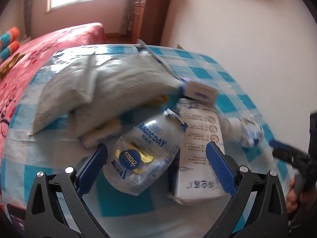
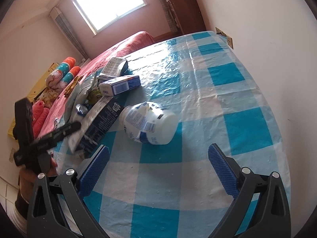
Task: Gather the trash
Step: 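Lower the left tool onto the white printed milk carton and close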
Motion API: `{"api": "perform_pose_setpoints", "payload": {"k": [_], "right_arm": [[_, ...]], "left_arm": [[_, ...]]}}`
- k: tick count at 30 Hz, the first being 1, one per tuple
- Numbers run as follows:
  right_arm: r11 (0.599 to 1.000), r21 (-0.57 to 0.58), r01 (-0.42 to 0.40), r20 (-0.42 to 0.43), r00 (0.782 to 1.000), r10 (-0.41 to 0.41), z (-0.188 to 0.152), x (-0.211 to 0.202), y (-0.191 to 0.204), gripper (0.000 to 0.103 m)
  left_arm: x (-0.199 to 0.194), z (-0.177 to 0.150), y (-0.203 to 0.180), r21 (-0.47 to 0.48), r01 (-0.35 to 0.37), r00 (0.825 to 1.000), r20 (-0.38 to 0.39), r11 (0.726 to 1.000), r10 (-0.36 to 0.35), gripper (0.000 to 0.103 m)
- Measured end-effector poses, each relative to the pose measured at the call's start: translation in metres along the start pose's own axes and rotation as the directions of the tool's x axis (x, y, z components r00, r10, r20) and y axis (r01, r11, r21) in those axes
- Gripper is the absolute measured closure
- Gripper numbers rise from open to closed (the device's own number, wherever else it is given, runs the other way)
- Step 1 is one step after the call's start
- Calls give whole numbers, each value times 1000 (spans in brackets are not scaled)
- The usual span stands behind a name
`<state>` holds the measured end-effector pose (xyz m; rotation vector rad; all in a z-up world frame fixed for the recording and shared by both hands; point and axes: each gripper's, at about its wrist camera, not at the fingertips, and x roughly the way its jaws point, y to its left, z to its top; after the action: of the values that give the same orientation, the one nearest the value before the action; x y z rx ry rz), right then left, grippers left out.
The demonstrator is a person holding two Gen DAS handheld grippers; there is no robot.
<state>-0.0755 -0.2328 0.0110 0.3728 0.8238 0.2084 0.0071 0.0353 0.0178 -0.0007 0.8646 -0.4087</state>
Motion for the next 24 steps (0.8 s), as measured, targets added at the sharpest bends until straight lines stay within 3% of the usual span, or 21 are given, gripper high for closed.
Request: {"api": "perform_pose_setpoints", "payload": {"k": [4, 14, 20, 24], "right_arm": [[1000, 0, 5, 4, 1000, -5, 2, -1, -1, 4], [1000, -30, -10, 2, 1000, 10, 4, 6, 5, 4], [998, -38, -46, 0, 999, 46, 7, 8, 12, 4], [997, -72, -29, -4, 1000, 29, 6, 11, 19, 4]], "left_arm": [[-4, -9, -22, 65, 58, 998, -22, 996, -56, 4], [-14, 1, -27, 178, -87, 996, 22, 980, 84, 4], [-6, 0, -16, 165, -111, 994, 7, 980, 111, 4], [-2, 1, -12, 142, -110, 994, 0, 984, 111, 4]]}}
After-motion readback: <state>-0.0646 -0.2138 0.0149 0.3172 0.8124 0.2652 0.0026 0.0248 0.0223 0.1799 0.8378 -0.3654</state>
